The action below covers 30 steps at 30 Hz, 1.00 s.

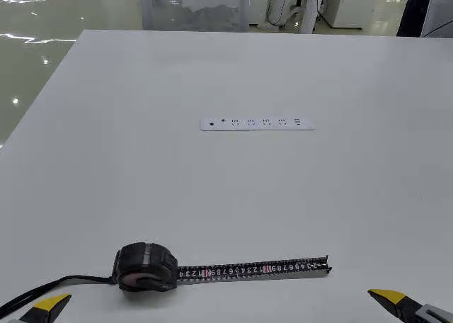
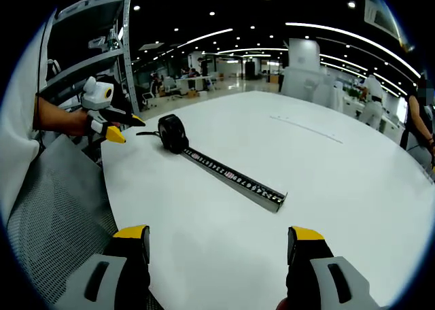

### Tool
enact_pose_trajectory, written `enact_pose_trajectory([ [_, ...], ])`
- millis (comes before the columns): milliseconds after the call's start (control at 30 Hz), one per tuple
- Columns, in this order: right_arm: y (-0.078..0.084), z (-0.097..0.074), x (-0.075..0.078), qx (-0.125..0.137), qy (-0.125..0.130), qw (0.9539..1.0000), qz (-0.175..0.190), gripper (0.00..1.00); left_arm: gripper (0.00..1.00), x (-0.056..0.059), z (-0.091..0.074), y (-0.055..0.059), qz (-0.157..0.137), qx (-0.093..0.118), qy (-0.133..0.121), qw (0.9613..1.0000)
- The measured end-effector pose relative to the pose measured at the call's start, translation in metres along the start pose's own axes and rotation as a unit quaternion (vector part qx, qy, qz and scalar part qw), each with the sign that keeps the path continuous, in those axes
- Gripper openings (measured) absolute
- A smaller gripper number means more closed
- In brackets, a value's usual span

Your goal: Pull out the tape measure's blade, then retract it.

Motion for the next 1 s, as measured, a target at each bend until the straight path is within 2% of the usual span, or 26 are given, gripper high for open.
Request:
enact_pose_trajectory([
  [367, -0.003, 0.001, 0.003, 0.001, 0.000, 1.0000, -0.003, 0.83, 0.83, 0.002, 0.024, -0.012, 0.001, 0.009, -0.001, 1.0000],
  [700, -0.002, 0.003, 0.003, 0.002, -0.002, 1.0000, -0.001, 0.83, 0.82, -0.003, 0.049, -0.017, -0.011, 0.008, 0.002, 0.9999],
  [1000, -0.002, 0.004, 0.005, 0.000, -0.003, 1.0000, -0.002, 0.83, 0.82, 0.001, 0.057, -0.015, -0.018, 0.003, 0.009, 0.9998],
])
Point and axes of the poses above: the centre of the closed fingertips' face, and the gripper's own axes: z roughly forward along the fingers, x roughly to its right, y roughly out of its underside, the point moved 5 cm from there along -z, roughly backward along the fingers, and after that the axes turned 1 degree about y, right-handed, at the moved point
